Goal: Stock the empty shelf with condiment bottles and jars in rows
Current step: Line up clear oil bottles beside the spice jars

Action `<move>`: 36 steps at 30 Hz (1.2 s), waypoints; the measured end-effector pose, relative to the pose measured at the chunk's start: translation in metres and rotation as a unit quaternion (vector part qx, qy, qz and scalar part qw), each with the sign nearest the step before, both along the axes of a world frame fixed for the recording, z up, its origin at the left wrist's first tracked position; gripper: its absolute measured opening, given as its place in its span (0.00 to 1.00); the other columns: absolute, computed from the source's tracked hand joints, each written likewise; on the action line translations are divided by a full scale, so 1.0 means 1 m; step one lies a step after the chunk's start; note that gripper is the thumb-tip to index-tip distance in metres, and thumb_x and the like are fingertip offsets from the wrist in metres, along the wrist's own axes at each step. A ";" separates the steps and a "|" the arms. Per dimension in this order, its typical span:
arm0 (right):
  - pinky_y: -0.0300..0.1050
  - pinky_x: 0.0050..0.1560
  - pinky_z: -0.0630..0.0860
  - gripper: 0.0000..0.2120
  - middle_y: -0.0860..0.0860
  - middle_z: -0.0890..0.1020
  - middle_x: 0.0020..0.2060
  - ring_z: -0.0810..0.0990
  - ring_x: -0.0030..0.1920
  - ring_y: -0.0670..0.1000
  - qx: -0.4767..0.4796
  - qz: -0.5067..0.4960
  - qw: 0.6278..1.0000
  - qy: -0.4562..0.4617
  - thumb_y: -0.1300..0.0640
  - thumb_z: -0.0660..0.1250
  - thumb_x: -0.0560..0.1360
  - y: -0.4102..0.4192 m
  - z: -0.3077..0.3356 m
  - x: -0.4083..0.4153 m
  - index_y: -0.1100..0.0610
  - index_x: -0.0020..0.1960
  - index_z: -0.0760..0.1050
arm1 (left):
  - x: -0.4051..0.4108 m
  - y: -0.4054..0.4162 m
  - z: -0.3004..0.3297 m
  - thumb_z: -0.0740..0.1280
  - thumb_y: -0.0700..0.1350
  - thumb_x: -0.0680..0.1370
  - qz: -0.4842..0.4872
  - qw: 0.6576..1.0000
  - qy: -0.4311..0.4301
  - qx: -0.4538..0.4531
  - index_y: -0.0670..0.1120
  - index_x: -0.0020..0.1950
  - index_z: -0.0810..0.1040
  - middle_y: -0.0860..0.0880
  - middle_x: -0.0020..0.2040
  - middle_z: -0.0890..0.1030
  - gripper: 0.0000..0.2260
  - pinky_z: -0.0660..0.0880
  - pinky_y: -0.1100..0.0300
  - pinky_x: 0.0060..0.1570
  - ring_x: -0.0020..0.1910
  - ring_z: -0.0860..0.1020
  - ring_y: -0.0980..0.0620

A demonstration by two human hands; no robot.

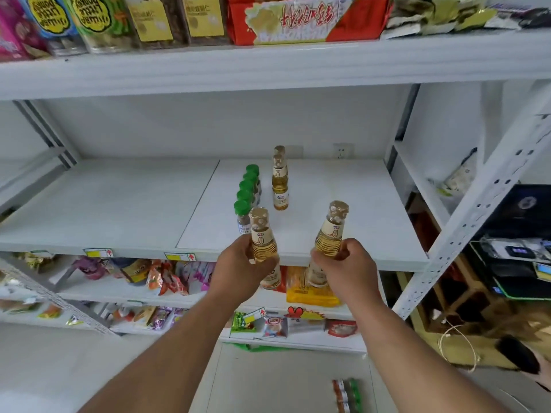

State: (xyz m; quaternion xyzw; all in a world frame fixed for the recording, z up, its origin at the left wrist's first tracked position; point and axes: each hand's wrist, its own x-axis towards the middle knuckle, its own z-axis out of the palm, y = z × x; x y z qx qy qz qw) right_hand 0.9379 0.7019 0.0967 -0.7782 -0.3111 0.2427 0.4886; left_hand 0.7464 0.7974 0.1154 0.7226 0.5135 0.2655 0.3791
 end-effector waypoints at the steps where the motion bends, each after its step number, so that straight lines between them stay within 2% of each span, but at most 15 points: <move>1: 0.42 0.37 0.75 0.16 0.42 0.83 0.43 0.82 0.43 0.44 -0.001 -0.003 1.000 0.000 0.41 0.77 0.71 0.007 -0.002 0.004 0.47 0.51 0.76 | 0.005 0.009 -0.002 0.77 0.51 0.73 -0.002 1.000 0.003 0.001 0.57 0.56 0.78 0.60 0.48 0.83 0.14 0.74 0.67 0.43 0.47 0.80 0.64; 4: 0.43 0.39 0.76 0.16 0.43 0.83 0.43 0.82 0.43 0.44 -0.009 -0.020 1.000 0.001 0.41 0.77 0.70 0.028 -0.010 0.015 0.47 0.51 0.76 | 0.019 0.036 -0.011 0.77 0.51 0.73 -0.015 1.000 -0.001 -0.002 0.55 0.58 0.79 0.60 0.49 0.84 0.16 0.73 0.69 0.43 0.49 0.81 0.62; 7: 0.43 0.41 0.78 0.17 0.42 0.82 0.44 0.82 0.44 0.43 -0.014 -0.038 0.999 -0.001 0.41 0.77 0.70 0.048 -0.014 0.021 0.47 0.52 0.76 | 0.030 0.062 -0.020 0.78 0.50 0.72 -0.039 0.999 -0.003 -0.003 0.56 0.60 0.79 0.60 0.51 0.84 0.18 0.76 0.64 0.49 0.50 0.81 0.62; 10: 0.40 0.39 0.76 0.17 0.41 0.82 0.44 0.81 0.45 0.42 -0.023 -0.055 0.998 -0.010 0.41 0.77 0.70 0.069 -0.017 0.025 0.47 0.52 0.76 | 0.037 0.089 -0.027 0.78 0.50 0.72 -0.061 0.998 -0.012 -0.009 0.56 0.60 0.78 0.60 0.51 0.84 0.18 0.77 0.61 0.52 0.51 0.81 0.61; 12: 0.39 0.39 0.76 0.17 0.41 0.82 0.44 0.81 0.45 0.42 -0.027 -0.066 0.997 -0.016 0.41 0.78 0.70 0.083 -0.021 0.027 0.48 0.52 0.77 | 0.043 0.106 -0.031 0.77 0.50 0.72 -0.083 0.996 -0.010 -0.014 0.56 0.59 0.79 0.61 0.50 0.84 0.17 0.77 0.62 0.52 0.50 0.81 0.63; 15: 0.43 0.44 0.80 0.18 0.42 0.83 0.44 0.82 0.45 0.43 -0.028 -0.081 0.996 -0.024 0.41 0.78 0.70 0.100 -0.030 0.032 0.48 0.52 0.77 | 0.054 0.127 -0.038 0.77 0.49 0.73 -0.104 0.994 -0.011 -0.018 0.55 0.58 0.79 0.60 0.50 0.83 0.16 0.73 0.68 0.46 0.49 0.79 0.66; 17: 0.44 0.46 0.81 0.18 0.42 0.83 0.44 0.82 0.45 0.43 -0.033 -0.084 0.996 -0.024 0.42 0.78 0.70 0.108 -0.035 0.036 0.48 0.52 0.77 | 0.060 0.137 -0.043 0.77 0.49 0.72 -0.102 0.994 -0.018 -0.023 0.55 0.58 0.79 0.60 0.49 0.84 0.16 0.74 0.67 0.47 0.50 0.79 0.65; 21: 0.43 0.45 0.79 0.17 0.42 0.83 0.44 0.82 0.45 0.43 -0.024 -0.083 0.996 -0.025 0.43 0.79 0.70 0.122 -0.038 0.050 0.48 0.52 0.77 | 0.072 0.147 -0.052 0.78 0.48 0.72 -0.096 0.995 -0.017 -0.028 0.54 0.57 0.80 0.60 0.48 0.84 0.16 0.77 0.62 0.51 0.49 0.80 0.63; 25: 0.37 0.37 0.73 0.16 0.43 0.82 0.43 0.81 0.43 0.42 -0.016 -0.072 0.997 -0.019 0.46 0.79 0.70 0.134 -0.037 0.065 0.49 0.50 0.76 | 0.084 0.153 -0.056 0.78 0.48 0.71 -0.090 0.996 -0.017 -0.021 0.55 0.58 0.79 0.60 0.50 0.84 0.17 0.78 0.59 0.53 0.50 0.81 0.61; 27: 0.37 0.37 0.72 0.16 0.42 0.82 0.43 0.80 0.43 0.41 -0.013 -0.069 0.997 -0.024 0.46 0.79 0.70 0.140 -0.039 0.072 0.49 0.49 0.75 | 0.088 0.157 -0.057 0.77 0.49 0.72 -0.081 0.996 -0.012 -0.020 0.55 0.60 0.79 0.60 0.51 0.84 0.18 0.78 0.59 0.54 0.52 0.81 0.60; 30: 0.36 0.36 0.72 0.16 0.41 0.81 0.43 0.79 0.43 0.40 -0.019 -0.057 0.998 -0.033 0.46 0.79 0.71 0.144 -0.044 0.078 0.49 0.50 0.75 | 0.091 0.160 -0.061 0.77 0.50 0.72 -0.071 0.997 -0.003 -0.017 0.56 0.61 0.78 0.60 0.52 0.83 0.19 0.77 0.60 0.53 0.53 0.80 0.60; 32: 0.38 0.38 0.72 0.17 0.42 0.81 0.44 0.80 0.44 0.43 -0.027 -0.049 0.998 -0.040 0.45 0.79 0.71 0.143 -0.051 0.079 0.49 0.52 0.75 | 0.091 0.160 -0.063 0.77 0.50 0.72 -0.063 0.998 0.001 -0.019 0.56 0.61 0.78 0.60 0.52 0.83 0.19 0.77 0.61 0.53 0.52 0.80 0.61; 36: 0.40 0.43 0.75 0.19 0.45 0.82 0.48 0.81 0.47 0.47 -0.032 -0.048 0.997 -0.052 0.43 0.78 0.71 0.141 -0.060 0.076 0.50 0.55 0.75 | 0.089 0.157 -0.068 0.77 0.48 0.73 -0.065 0.998 0.000 -0.027 0.56 0.60 0.78 0.62 0.50 0.82 0.17 0.72 0.70 0.47 0.50 0.78 0.67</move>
